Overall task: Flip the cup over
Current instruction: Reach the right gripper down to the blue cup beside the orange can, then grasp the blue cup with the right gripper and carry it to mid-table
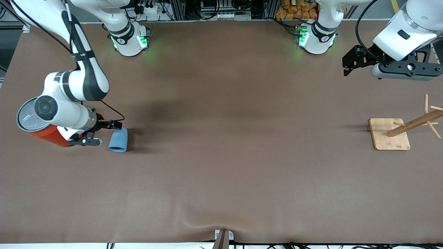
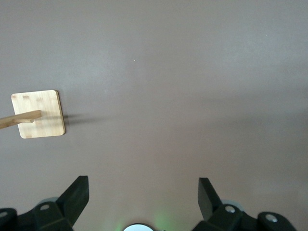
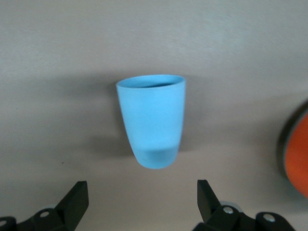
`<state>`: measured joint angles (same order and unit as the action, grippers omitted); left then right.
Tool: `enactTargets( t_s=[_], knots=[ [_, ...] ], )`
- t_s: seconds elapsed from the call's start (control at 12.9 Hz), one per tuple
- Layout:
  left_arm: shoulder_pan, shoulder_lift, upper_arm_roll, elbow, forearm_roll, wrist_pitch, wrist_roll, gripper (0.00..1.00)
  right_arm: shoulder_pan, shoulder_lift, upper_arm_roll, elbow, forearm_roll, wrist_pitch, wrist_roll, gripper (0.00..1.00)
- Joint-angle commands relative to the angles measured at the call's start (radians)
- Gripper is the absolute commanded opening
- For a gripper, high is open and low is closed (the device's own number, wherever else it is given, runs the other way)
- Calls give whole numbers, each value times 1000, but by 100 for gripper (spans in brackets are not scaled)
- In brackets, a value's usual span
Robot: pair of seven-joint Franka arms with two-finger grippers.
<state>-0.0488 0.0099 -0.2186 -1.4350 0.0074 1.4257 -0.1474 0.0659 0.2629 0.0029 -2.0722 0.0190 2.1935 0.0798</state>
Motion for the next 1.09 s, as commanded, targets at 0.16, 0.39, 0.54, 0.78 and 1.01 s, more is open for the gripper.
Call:
enactTargets(
  t_s=[0.16,0.39,0.54,0.78,1.01],
  knots=[
    [29,30,2,10,0,33,12,100,-9,16,-4,-69,4,152,-166,100],
    [17,30,-1,8,-9,33,11,100,-9,76,-4,-69,4,231,-164,100],
    [7,35,-8,8,-10,33,11,100,-9,113,-4,-68,2,277,-166,100],
    [-8,84,-12,8,-13,33,12,100,-11,156,-4,-66,2,336,-175,97],
    [-8,116,-12,10,-24,35,12,100,-5,165,-4,-60,2,348,-173,3]
  ],
)
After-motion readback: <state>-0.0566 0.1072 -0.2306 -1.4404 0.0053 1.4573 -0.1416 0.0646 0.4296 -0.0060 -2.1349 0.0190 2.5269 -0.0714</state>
